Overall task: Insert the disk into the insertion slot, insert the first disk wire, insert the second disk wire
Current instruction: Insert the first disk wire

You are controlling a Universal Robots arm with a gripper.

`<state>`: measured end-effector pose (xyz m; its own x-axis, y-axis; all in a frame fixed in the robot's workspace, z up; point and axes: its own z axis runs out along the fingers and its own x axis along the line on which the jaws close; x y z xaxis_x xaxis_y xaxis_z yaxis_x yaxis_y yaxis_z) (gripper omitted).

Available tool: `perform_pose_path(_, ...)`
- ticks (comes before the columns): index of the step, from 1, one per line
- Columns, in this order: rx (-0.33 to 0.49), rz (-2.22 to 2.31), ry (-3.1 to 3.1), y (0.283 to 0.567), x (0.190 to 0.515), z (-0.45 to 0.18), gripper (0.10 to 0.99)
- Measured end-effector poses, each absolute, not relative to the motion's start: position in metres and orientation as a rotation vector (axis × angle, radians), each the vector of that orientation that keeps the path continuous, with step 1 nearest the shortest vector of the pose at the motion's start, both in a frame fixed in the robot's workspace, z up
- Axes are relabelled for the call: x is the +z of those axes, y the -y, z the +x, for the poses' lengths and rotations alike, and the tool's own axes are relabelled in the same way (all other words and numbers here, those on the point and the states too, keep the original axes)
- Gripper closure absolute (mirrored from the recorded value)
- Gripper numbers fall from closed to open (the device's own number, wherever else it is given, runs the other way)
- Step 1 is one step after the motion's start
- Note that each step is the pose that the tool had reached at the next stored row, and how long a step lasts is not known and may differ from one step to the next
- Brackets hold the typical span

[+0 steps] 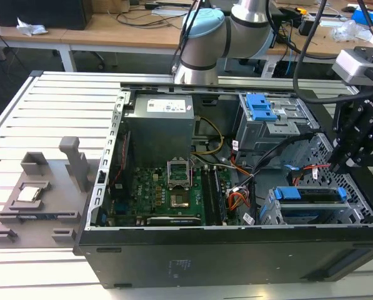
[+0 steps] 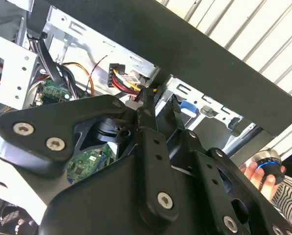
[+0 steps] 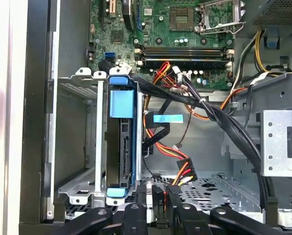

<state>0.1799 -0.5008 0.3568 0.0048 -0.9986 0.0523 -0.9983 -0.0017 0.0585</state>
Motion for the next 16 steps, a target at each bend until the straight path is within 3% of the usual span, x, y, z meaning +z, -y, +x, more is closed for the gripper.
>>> perform_pose_path(2, -0.004, 2.168, 2.161, 0.5008, 0.3568, 0.1799, 0.8)
perform_pose_path(4, -0.003, 2.168, 2.161, 0.5007, 0.3569, 0.1799, 0.922)
perform_pose_path(16, 0.003, 2.165, 2.158, 0.5007, 0.3652, 0.1724, 0.922)
